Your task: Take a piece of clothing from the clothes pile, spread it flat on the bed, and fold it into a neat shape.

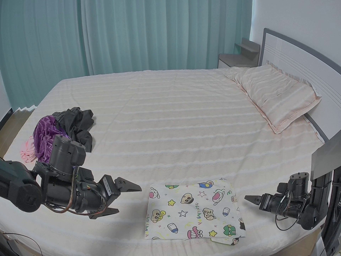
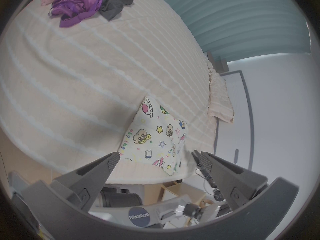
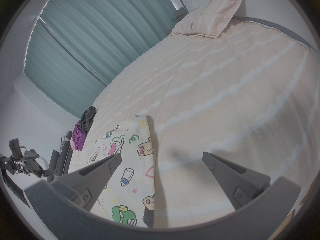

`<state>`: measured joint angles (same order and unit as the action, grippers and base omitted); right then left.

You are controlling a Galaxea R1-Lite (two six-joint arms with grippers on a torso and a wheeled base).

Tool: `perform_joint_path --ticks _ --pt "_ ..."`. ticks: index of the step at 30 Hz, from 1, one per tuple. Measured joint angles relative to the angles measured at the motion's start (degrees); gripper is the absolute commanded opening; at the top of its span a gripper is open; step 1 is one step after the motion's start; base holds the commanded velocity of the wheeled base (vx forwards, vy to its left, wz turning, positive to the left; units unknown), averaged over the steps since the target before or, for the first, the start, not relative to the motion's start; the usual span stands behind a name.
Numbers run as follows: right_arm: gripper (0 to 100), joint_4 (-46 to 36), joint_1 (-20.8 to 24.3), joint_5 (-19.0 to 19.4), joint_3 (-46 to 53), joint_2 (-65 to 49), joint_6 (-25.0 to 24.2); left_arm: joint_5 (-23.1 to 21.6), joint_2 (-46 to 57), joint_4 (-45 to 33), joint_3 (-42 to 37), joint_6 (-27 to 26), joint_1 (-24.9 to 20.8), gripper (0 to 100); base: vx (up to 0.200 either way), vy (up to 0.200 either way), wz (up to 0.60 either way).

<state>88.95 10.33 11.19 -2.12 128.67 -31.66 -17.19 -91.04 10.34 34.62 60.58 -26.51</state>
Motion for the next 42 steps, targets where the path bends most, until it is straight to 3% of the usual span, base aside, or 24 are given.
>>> perform_joint_path --ticks 4,19,25,39,40,41,42 --pt "100 0.0 0.5 0.2 -1.6 0.9 -0.3 2.5 -4.8 2.2 0.7 -2.5 -0.1 100 0.000 0.000 0.00" --pt "100 0.0 5.9 3.7 -8.7 7.0 -0.7 7.9 -25.9 33.1 -3.0 -7.9 -4.5 100 0.000 0.000 0.00" --pt "100 0.0 7.2 4.4 -10.8 10.1 -0.7 13.6 -31.3 35.6 -4.8 -13.9 -6.8 100 0.000 0.000 0.00" --pt "100 0.1 10.7 6.8 -14.1 13.6 -0.6 14.3 -37.4 40.0 -3.1 -17.6 -8.5 100 0.000 0.000 0.00" --pt "0 0.1 11.0 6.8 -14.3 13.7 -0.6 14.3 -37.6 40.0 -3.0 -17.6 -8.6 100 0.000 0.000 0.00" --pt "0 0.1 11.2 6.8 -14.4 13.8 -0.6 14.3 -37.7 39.9 -2.8 -17.6 -8.8 0 0.000 0.000 0.00" --pt "0 0.1 11.4 6.8 -14.6 13.9 -0.6 14.3 -38.0 40.0 -2.5 -17.4 -9.3 0 0.000 0.000 0.00"
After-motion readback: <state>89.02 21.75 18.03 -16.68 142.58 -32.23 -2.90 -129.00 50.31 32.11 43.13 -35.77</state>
